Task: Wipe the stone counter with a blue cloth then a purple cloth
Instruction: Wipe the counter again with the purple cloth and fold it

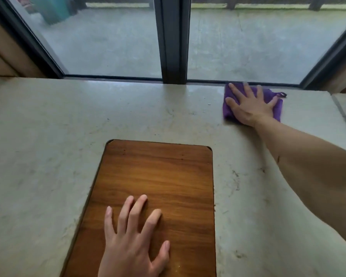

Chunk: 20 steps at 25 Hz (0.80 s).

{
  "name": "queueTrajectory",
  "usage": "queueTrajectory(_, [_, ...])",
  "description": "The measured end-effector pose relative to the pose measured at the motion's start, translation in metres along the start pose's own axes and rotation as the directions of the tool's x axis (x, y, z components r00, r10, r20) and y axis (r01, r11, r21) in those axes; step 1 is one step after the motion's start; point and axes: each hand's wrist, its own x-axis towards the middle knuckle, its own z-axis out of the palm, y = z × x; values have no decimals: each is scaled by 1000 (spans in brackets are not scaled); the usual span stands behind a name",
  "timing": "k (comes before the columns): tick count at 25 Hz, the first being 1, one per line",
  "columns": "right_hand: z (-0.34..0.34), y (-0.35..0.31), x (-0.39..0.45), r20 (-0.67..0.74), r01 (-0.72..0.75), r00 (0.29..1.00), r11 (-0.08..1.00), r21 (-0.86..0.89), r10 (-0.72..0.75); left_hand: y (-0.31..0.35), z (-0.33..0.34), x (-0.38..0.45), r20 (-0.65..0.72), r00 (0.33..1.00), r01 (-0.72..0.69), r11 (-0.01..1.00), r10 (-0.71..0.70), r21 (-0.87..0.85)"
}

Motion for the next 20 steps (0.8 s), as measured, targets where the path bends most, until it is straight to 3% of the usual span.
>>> queueTrajectory(4, [-7, -22, 30, 14, 273, 962, 956, -103, -273, 0, 1, 4, -15, 1000, -12, 1000, 12, 14])
queueTrajectory(7, [5, -23, 1, 55, 375, 927, 915, -151, -371, 2, -6, 1, 44, 999, 24, 1000, -25, 7])
queueTrajectory(12, [26, -22, -95, 33, 437, 899, 887, -145, -437, 1, -12, 0, 98, 994, 46, 998, -41, -45])
queueTrajectory(16, [52, -13, -210, 41, 410, 912, 904, -119, -408, 2, -14, 2, 88, 996, 42, 989, -30, -140])
queueTrajectory(20, [86, -10, -348, -10, 385, 921, 916, -112, -388, -4, -17, 6, 23, 999, 42, 933, -37, -359])
